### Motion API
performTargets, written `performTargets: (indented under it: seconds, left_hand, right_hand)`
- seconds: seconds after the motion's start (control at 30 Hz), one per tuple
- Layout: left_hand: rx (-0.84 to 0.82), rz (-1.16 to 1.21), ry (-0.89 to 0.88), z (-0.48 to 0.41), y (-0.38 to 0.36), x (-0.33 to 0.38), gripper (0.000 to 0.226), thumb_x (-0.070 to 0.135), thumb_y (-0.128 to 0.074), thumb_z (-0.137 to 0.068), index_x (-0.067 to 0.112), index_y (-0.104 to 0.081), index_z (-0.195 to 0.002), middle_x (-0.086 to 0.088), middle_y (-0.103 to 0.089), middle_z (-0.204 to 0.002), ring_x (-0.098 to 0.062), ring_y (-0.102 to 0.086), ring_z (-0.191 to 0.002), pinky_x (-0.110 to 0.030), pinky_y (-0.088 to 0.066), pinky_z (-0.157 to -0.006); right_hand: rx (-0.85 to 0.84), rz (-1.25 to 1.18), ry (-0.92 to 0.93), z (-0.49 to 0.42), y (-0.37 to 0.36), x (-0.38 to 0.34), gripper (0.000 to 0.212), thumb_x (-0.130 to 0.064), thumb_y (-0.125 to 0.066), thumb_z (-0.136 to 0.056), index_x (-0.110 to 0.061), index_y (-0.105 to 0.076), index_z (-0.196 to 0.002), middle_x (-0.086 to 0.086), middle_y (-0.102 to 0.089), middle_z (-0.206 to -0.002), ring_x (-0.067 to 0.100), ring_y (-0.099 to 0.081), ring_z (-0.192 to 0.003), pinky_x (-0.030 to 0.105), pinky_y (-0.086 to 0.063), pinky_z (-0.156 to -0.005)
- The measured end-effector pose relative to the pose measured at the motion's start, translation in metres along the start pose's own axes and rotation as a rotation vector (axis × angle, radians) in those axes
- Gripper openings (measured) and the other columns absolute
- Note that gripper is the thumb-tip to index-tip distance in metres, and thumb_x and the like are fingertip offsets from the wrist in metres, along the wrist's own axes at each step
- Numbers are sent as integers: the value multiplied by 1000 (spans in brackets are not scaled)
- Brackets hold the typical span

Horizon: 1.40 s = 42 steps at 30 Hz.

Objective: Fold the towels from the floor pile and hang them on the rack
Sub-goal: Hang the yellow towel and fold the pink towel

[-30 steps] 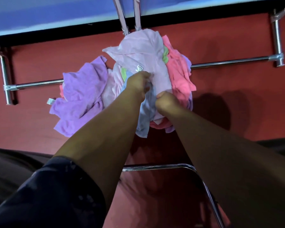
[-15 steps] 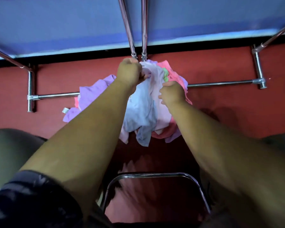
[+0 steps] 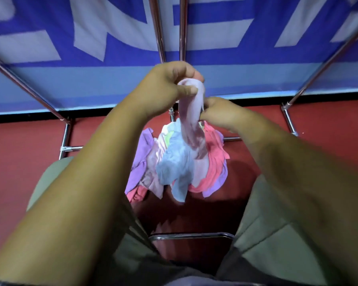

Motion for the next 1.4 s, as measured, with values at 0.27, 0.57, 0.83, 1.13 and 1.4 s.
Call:
performTargets:
  seconds: [0.27,0.57,0.83,1.13,1.4]
  left_hand:
    - [330,28,-150,46,28,70,26,1,-73,-86,22,-79,-99,17,-76,-87,-3,-71,-86,-31,-62,-83]
    - [627,80,-316,59,88,159,32,0,-68,-85,18,-83,-107,13,-80,-100,1,-73,-97,-18,-55,-89]
    - [795,156,-319,62,147,206,21,13,-78,-86,21,-83,-105,8,-80,-91,0,-70,-78,-18,-54,-72]
    - [943,112,-234,64,193,226,4,28,-85,-81,30,-81,-81,11,-78,-74,-2,-65,-65,-25,-55,-67]
    - [807,85,26,50,188,209,11,32,-81,-81,23,-83,-74,-3,-76,-73,-24,-68,-66,-43,-64,-69]
  right_hand:
    - [312,55,100,52,28,-17,28,-39,-71,-94,-15,-71,-82,-2,-69,-75,13,-61,-70,23,-47,-61]
    - [544,128,196,112,111,-80,40,-44,-72,-91,-11,-63,-71,1,-62,-69,17,-54,-69,31,-42,-61]
    - [761,-255,202,154,182,-113,25,-39,-76,-88,-14,-74,-82,4,-69,-72,20,-65,-69,38,-62,-66]
    - [900,-287,307,192,227,-197,35,-41,-67,-81,-7,-68,-76,13,-66,-69,31,-68,-67,55,-65,-69]
    - [711,-599,259,202,215,-238,17,-10,-71,-91,-4,-73,-107,9,-74,-83,13,-69,-51,25,-54,-46]
Point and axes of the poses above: each hand's wrist, its own z-axis away from the middle knuckle, its own y-axis out of the back of the hand, x = y × z, the point moved 2 cm from there along -z, towards the middle knuckle
